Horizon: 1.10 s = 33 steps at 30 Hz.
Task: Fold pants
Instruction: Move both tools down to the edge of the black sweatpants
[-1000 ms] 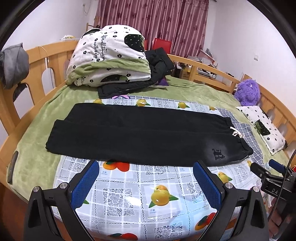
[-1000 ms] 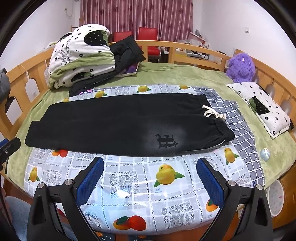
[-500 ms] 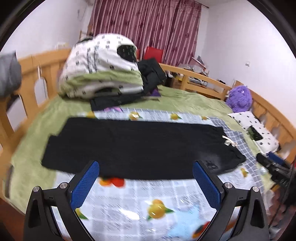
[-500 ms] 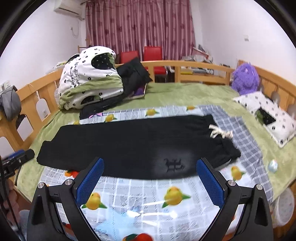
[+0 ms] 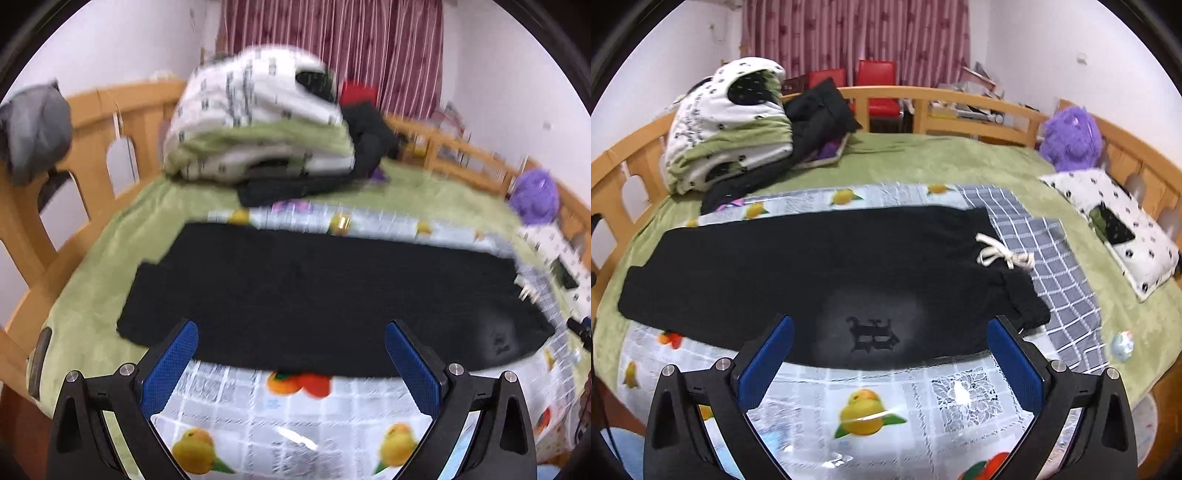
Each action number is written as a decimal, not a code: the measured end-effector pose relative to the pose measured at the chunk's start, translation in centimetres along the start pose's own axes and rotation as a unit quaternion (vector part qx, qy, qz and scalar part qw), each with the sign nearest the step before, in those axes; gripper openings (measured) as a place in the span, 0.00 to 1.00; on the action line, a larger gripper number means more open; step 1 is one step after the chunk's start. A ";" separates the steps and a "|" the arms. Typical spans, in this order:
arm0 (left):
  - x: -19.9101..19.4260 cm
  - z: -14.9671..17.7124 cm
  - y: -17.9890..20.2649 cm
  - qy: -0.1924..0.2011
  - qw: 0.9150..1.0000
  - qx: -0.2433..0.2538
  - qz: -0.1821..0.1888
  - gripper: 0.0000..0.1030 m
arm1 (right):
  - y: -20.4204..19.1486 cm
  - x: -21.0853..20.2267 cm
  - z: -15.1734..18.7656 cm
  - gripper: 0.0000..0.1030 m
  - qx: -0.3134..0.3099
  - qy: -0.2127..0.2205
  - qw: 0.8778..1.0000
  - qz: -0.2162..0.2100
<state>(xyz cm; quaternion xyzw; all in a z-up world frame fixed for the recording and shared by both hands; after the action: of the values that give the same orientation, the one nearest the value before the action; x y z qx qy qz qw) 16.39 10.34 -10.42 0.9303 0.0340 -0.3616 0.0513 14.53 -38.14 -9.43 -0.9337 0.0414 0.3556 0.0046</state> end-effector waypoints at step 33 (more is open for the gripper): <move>15.2 8.1 -9.5 -0.074 0.983 -0.169 -0.002 0.47 | 7.0 14.8 9.5 0.57 0.202 -0.075 0.973 -0.087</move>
<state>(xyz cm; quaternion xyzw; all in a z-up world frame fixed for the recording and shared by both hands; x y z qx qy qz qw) 21.19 19.23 -27.29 0.8788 0.0928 -0.4190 0.2089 18.68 -45.87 -26.23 -0.8841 0.0302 0.4073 0.2269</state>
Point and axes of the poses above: each gripper's, at about its wrist camera, not at the fingertips, and x roughly the way its jaws point, y to its right, z to its underside, the point moved 9 cm from there along x, roughly the way its jaws point, and after that the axes turned 1 degree about y, right-handed, at the moved point
